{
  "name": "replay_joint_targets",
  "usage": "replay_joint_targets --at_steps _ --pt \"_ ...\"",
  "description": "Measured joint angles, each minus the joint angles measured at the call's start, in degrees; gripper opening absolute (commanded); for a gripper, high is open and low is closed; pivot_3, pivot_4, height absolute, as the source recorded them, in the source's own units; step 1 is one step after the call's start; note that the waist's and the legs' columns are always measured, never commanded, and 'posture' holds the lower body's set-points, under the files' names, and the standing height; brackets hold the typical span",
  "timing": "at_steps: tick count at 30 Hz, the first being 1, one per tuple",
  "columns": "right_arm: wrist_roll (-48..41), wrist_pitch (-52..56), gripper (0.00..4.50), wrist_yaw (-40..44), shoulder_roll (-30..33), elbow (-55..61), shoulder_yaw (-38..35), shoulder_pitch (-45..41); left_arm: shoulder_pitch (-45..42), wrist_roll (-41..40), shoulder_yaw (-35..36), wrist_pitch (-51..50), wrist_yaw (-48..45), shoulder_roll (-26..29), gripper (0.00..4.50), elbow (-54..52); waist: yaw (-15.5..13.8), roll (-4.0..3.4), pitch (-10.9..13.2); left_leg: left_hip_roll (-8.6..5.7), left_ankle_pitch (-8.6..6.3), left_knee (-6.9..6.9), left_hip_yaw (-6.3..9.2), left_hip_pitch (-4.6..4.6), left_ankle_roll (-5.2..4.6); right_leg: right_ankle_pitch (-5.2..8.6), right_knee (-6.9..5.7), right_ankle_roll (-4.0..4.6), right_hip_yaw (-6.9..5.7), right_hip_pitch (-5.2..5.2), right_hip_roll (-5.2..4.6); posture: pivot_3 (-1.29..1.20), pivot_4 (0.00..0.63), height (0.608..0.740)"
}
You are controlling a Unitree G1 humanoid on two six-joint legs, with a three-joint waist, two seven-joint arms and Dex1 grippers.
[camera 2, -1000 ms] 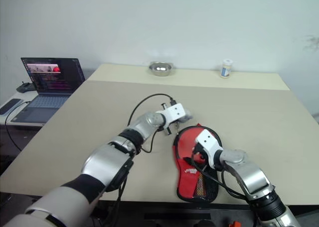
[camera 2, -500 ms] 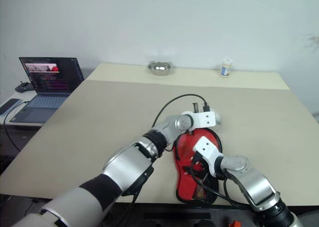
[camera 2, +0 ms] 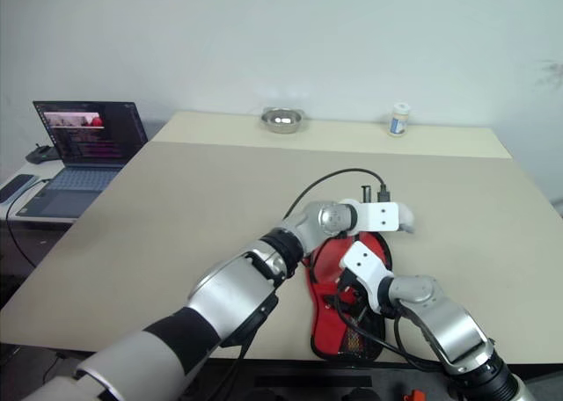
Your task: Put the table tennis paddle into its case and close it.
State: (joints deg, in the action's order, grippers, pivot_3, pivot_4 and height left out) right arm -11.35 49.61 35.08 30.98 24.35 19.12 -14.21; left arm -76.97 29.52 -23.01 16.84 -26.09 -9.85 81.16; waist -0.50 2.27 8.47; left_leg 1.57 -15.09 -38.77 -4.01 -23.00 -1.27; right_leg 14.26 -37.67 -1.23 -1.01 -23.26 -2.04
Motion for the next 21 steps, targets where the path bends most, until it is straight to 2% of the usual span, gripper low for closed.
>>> replay_joint_targets --at_steps 13,21 --pt "0.0 0.6 4.50 0.0 -0.2 -0.2 0.1 -0.5 0.0 -7.3 4.2 0.1 -9.0 -0.2 0.05 -0.1 0.0 0.00 0.0 0.01 0.00 0.00 0.02 0.00 0.00 0.01 0.01 0.01 -0.02 0.00 0.00 0.00 0.150 0.740" --pt "0.1 0.8 4.50 -0.1 -0.9 -0.5 0.1 -0.8 0.1 -9.2 4.1 2.1 -14.6 -0.2 0.05 -0.6 0.3 0.00 0.0 0.05 0.00 0.00 0.02 0.01 0.00 0.01 0.01 0.02 -0.02 0.00 0.03 0.00 0.150 0.740"
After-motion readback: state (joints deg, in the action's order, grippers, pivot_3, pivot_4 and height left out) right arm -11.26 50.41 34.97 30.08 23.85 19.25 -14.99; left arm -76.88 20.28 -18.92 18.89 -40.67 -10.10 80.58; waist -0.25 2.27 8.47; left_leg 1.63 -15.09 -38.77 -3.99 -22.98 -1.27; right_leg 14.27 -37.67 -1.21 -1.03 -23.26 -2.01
